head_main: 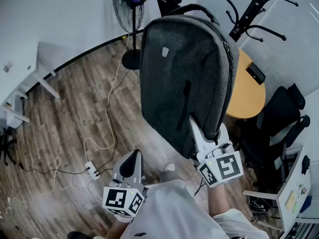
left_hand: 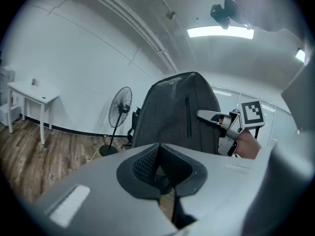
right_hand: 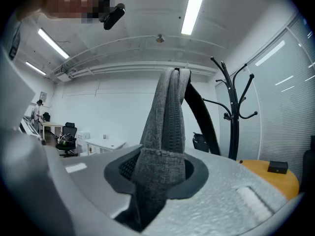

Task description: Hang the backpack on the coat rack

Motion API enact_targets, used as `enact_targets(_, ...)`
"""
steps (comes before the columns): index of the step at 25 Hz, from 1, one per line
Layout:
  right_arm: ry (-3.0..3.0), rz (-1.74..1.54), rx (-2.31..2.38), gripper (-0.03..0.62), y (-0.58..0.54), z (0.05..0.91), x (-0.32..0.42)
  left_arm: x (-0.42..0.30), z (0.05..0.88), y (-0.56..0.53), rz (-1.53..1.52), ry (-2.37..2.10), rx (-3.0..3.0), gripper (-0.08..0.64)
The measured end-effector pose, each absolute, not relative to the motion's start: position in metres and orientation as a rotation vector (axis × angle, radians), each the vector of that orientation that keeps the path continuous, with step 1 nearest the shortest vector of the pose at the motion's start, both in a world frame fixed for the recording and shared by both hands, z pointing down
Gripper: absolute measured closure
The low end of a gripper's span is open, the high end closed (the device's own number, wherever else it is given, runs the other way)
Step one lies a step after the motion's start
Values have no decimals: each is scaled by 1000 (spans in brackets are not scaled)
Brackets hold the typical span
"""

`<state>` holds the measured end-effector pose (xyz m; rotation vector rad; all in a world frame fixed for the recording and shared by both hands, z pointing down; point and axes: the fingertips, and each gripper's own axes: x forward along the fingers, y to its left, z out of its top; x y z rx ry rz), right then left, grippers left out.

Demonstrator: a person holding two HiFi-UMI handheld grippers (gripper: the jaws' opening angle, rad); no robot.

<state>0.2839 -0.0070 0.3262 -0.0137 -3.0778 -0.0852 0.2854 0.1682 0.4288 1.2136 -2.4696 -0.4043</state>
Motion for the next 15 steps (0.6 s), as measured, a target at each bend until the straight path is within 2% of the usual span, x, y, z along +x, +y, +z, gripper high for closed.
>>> enact_targets(15, -3025, 57, -147, 489, -2, 355, 367, 324, 394, 115, -313, -2537, 1287, 543)
